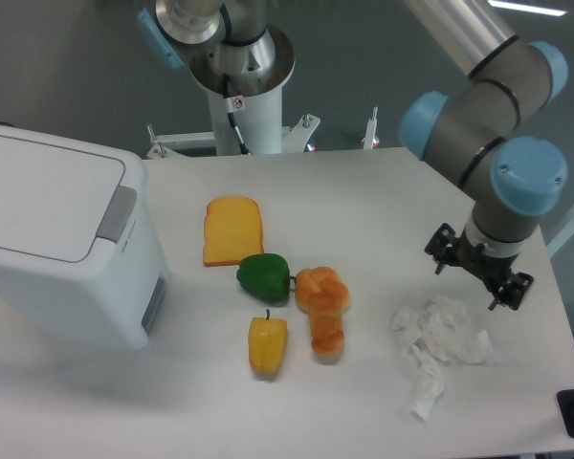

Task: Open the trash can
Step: 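Move the gripper from above the tissue toward the trash can, then move the gripper over the trash can lid edge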

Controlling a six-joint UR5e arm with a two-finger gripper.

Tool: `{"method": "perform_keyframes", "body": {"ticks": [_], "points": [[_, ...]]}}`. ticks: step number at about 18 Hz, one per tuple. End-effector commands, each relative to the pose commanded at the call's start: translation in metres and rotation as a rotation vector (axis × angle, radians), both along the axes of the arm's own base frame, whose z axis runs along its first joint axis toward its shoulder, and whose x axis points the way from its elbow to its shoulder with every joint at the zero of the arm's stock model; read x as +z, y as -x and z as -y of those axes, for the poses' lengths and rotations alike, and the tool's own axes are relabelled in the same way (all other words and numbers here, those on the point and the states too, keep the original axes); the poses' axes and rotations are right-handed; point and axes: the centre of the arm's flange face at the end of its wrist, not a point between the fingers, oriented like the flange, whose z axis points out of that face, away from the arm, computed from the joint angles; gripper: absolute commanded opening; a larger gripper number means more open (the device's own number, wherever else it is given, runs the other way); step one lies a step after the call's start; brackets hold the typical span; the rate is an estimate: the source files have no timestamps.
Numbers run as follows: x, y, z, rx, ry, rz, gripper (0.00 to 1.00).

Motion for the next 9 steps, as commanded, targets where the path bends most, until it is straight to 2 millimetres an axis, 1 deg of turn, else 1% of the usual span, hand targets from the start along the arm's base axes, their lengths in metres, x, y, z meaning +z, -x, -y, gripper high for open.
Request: {"method": "perform_keyframes", "body": {"ticks": [1,3,5,6,7,8,9], "points": [[0.011,-0.012,-0.008,-0.01,-0.004,-0.012,1.0],[0.022,-0.043,-0.026,0.047,-0.015,-0.014,1.0],[0.027,-0.074,-0.052,0.079,-0.021,-0.008,1.0],[0.033,-0.091,-0.061,0.098,-0.017,0.001,1.0],[0.044,-0.105,-0.067,0.148,-0.026,0.001,1.0],[0.05,-0.118,-0.076,0.187,-0.039,0.003,1.0],[0.056,-0.139,-0.091,0.189,-0.052,0.002,1.0]]}}
